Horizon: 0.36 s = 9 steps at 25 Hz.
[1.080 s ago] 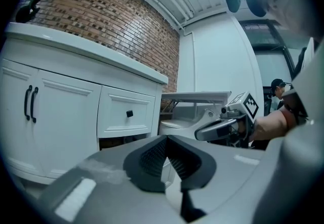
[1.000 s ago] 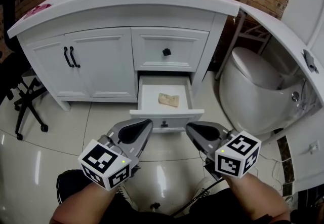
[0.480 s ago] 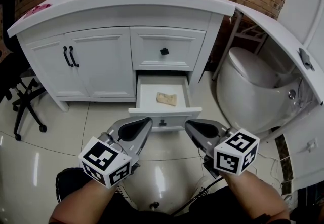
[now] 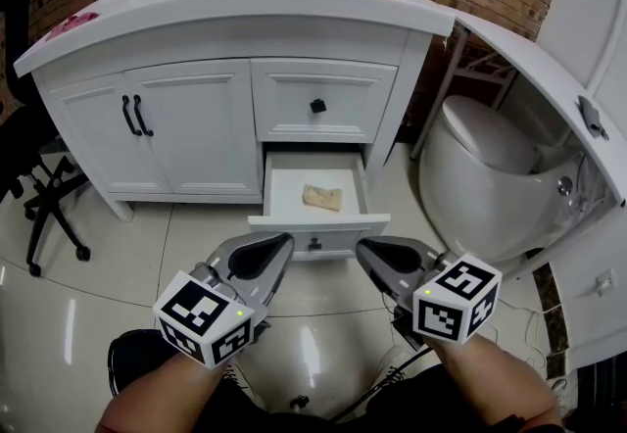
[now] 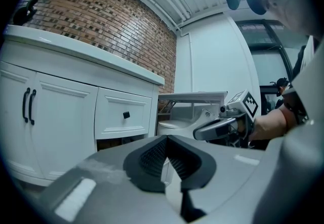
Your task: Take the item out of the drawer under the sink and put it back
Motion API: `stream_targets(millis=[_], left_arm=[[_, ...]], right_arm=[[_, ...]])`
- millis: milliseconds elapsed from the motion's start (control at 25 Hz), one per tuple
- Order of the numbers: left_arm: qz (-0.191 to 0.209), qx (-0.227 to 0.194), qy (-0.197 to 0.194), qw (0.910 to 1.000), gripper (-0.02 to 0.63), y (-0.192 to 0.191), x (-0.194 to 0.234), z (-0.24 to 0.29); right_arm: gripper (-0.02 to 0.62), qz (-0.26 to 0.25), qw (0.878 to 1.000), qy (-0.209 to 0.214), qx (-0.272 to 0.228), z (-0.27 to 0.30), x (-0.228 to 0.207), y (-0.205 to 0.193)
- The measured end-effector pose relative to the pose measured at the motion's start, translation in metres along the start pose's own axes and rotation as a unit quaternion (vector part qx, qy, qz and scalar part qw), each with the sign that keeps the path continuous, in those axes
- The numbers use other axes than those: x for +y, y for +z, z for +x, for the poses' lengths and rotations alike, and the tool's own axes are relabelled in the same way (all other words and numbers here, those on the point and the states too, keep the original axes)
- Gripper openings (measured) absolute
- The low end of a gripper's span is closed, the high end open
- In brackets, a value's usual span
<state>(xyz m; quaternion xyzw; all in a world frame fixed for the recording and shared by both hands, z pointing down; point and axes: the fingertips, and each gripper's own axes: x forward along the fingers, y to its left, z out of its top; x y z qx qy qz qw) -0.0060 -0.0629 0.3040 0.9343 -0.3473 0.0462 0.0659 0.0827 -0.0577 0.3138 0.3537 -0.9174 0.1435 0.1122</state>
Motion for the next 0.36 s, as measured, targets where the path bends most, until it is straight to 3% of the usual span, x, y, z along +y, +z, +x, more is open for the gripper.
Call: stream_targets(millis=[360], left_arm=[[0.001,0.001,-0.001,1.0,0.006,-0.0011,-0.0008,0.0028]], right_arm=[[0.006,0.004,1.0,-0.003,0.005,-0.0007,-0.0039,-0.0056]])
